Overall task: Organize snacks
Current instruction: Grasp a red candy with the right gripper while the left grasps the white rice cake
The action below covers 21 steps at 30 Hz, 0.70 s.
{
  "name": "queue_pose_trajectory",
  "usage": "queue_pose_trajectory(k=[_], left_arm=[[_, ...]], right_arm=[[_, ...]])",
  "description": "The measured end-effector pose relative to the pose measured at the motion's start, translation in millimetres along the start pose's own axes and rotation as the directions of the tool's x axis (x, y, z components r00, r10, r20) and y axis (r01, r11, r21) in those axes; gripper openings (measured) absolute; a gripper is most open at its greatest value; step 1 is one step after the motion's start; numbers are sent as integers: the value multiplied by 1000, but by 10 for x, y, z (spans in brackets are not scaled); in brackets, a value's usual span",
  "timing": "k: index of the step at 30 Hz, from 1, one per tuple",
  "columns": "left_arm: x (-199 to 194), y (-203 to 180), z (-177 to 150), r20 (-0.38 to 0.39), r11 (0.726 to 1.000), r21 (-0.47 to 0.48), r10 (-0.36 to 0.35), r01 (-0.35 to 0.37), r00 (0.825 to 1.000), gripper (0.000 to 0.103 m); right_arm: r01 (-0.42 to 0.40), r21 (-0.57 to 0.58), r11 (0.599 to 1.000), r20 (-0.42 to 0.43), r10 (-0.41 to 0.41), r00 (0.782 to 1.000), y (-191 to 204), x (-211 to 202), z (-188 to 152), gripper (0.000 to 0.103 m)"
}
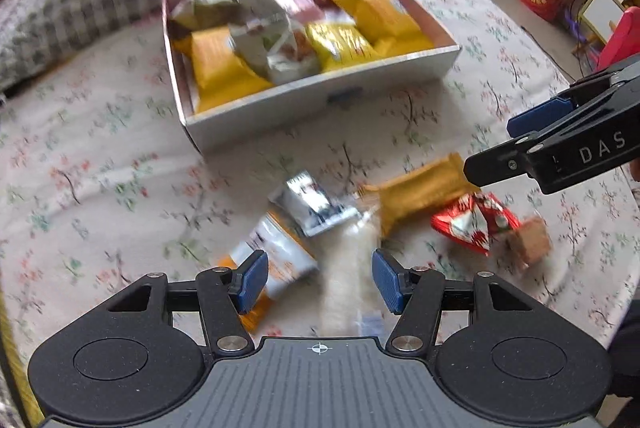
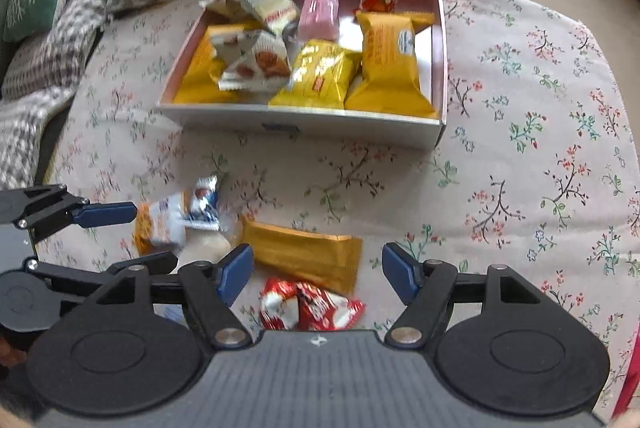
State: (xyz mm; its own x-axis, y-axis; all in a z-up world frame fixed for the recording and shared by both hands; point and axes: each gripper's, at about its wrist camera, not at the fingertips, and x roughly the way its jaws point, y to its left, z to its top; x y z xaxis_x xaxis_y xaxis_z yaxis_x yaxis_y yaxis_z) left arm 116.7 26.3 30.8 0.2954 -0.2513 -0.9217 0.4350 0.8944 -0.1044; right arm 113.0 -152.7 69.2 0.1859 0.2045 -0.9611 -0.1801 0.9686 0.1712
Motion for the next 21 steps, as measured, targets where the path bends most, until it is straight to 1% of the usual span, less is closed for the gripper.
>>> queue_pose_trajectory(k=[3,7,13,17,21], left_arm=[[52,-28,-46,-34,1000,-4,-23,23,999,58],[92,-61,-78,-54,1000,-2,-31,31,998,58],[185,-117,-91,-86,1000,6,-28,29,996,58],[255,-174,-119,-103,1000,28,-8,11,995,58],[352,-182,-144,-120,999,42,34,-29,992,57]], right_arm=[[5,-22,1000,-27,-5,1000,10,32,-42,68],[5,-76,997,-53,-9,999,53,89,-74,68],[-18,-115,993,-78,9,997,120,133,-96,67],[-18,-127,992,-91,7,996,115,156,-100,67],[-11,-138,990,-111,-5,994,132,228,-119,67]])
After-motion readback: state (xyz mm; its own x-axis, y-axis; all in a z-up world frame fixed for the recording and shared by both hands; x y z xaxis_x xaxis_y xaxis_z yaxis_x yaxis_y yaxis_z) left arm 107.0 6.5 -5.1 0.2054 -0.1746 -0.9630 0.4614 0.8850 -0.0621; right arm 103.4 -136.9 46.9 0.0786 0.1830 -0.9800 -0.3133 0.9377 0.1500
